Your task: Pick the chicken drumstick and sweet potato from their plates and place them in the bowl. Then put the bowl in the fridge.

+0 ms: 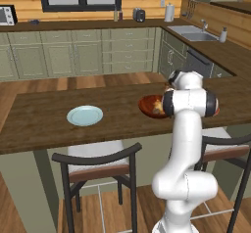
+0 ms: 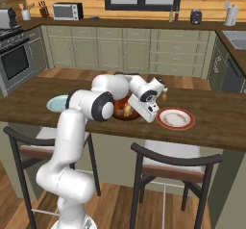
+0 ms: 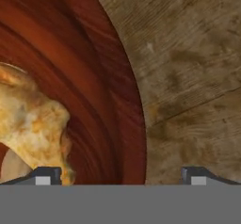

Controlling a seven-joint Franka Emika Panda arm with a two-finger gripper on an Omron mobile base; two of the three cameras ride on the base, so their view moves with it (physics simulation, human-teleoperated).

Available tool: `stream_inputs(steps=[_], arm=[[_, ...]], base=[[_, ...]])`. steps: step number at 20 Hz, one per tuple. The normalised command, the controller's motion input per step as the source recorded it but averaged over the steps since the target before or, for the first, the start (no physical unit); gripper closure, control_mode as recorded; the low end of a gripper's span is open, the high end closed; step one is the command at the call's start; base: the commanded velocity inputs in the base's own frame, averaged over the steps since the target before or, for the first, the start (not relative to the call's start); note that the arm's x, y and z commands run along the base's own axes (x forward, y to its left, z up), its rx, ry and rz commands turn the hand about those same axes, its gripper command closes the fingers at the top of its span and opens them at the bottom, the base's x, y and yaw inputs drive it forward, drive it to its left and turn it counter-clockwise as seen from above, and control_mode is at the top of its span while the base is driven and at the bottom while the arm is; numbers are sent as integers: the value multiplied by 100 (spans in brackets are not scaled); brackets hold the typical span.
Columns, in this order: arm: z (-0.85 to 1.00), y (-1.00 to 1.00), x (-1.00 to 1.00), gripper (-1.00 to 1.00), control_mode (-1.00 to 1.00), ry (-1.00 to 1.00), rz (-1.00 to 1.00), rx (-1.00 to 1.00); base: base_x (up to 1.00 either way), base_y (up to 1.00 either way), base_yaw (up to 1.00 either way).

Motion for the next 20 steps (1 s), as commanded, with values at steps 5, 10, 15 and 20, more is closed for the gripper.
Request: stream_inputs(steps=[5, 10, 15, 20], arm=[[-32, 15, 5, -100, -100, -5, 1, 1], [-22, 47, 0, 100, -100, -5, 0, 0], [-1, 13, 0, 100, -100, -5, 0, 0], [-1, -2, -9, 100, -100, -9, 0, 0]], base=[[0, 0, 0], [0, 0, 0], [0, 0, 0], [0, 0, 0]])
